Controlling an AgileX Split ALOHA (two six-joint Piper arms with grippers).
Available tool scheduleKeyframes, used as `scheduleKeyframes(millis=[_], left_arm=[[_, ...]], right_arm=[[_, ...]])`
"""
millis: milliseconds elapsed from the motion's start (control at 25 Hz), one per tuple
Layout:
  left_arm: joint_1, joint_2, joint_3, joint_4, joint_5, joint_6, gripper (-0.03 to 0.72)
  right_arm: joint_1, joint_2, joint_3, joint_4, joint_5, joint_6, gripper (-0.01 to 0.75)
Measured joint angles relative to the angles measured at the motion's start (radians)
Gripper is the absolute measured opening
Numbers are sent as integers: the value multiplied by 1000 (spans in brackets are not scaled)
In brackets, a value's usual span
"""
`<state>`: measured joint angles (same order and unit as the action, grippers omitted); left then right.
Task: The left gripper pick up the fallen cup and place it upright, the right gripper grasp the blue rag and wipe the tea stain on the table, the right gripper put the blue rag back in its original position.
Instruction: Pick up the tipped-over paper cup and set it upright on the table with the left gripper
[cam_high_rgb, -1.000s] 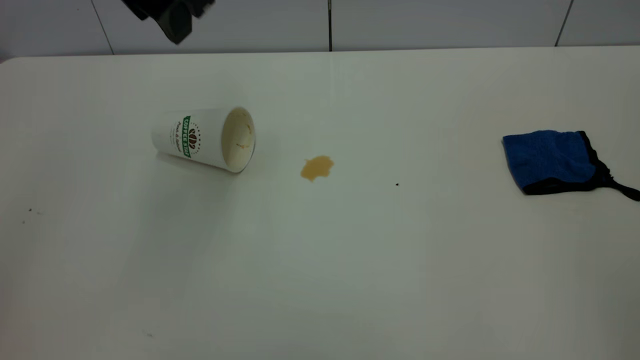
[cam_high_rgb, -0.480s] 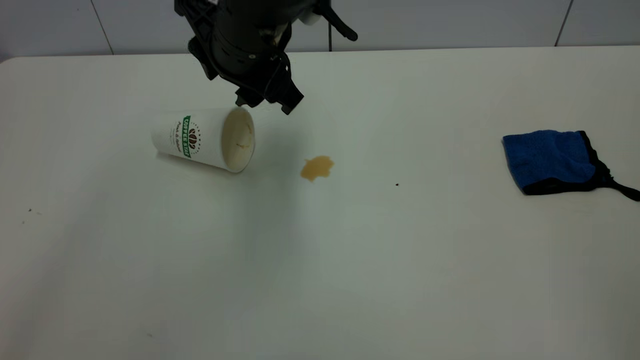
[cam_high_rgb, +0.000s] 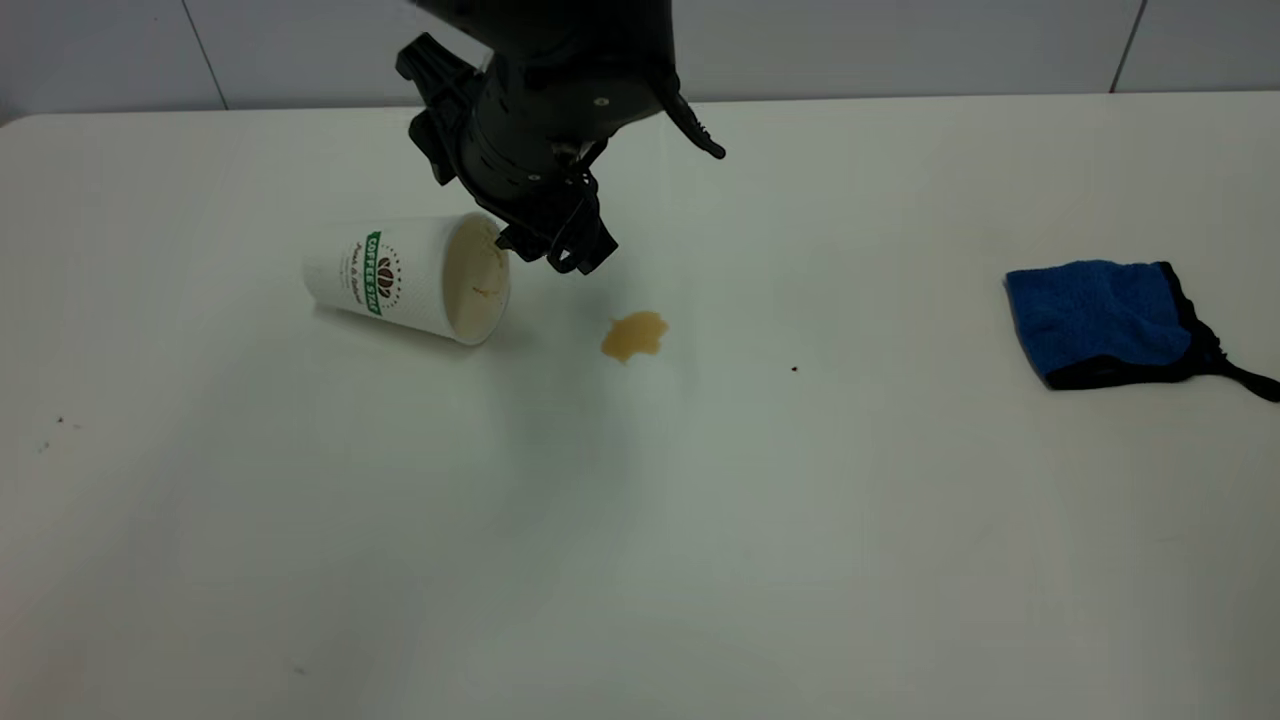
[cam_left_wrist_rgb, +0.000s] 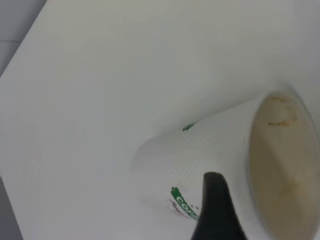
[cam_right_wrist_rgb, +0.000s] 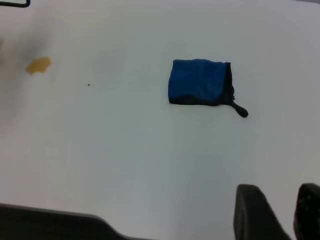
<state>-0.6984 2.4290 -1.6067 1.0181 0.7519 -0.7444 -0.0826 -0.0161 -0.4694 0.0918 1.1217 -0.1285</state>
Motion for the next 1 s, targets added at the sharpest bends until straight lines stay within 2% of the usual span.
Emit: scheduleKeyframes(millis=[480, 600, 760, 1000], left_arm=[[59, 68, -8, 86, 9, -131, 551], [67, 70, -8, 92, 13, -136, 520], [82, 72, -8, 87, 30, -147, 390], [101, 75, -8, 85, 41, -149, 74]], right_arm=[[0, 0, 0, 0, 0, 0, 238], [0, 0, 0, -1, 0, 1, 238], [0, 0, 0, -1, 0, 1, 238], [0, 0, 0, -3, 0, 2, 238]])
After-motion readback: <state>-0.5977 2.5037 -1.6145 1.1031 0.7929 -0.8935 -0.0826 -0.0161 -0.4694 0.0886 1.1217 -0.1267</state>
